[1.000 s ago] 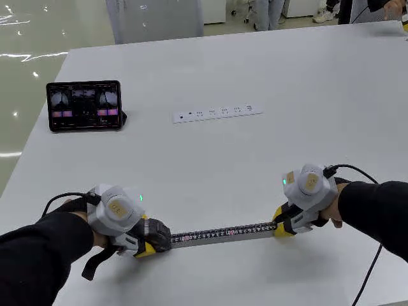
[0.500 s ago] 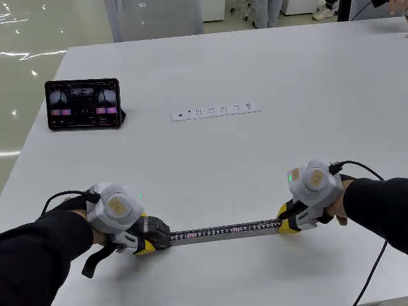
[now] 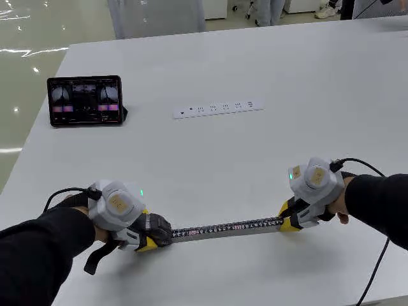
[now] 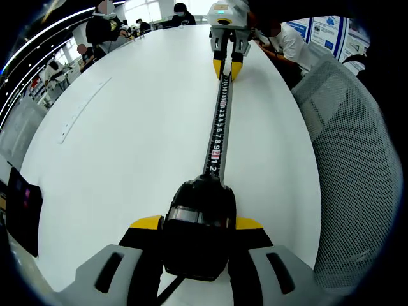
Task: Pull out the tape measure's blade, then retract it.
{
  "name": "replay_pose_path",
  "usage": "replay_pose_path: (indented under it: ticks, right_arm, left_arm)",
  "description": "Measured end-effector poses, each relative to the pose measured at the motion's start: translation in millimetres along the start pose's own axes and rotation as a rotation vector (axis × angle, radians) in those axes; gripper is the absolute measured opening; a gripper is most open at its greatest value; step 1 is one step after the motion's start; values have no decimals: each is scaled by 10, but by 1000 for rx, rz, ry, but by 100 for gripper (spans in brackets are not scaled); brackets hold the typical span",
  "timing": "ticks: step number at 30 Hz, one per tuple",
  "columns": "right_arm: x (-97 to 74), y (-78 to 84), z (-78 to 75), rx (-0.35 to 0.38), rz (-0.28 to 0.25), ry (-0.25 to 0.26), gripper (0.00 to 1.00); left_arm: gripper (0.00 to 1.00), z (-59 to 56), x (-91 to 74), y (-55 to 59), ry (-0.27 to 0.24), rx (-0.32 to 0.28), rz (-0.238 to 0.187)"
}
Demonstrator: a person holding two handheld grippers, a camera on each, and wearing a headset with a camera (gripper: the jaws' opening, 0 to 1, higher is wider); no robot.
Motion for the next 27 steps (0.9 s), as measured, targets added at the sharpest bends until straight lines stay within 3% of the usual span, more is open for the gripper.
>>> replay_pose_path:
  ticks: [19, 27]
  right_arm:
    - [11, -9, 9, -80, 66, -41, 12]
    - [4, -12, 26, -72, 53, -36, 12]
  left_arm:
    - [35, 9, 2, -10, 12, 4, -15]
    - [35, 8, -10, -12, 28, 29, -11]
Point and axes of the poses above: the centre of the closed fingertips' face, and the gripper's own axes: x roughly forward along the fingers, z roughly to its left, y roughly out of its underside, the point moved 2 cm from there along -x, roughly backward along the fingers, and after that the axes turned 14 degrees about -z, right-handed, at the moved point
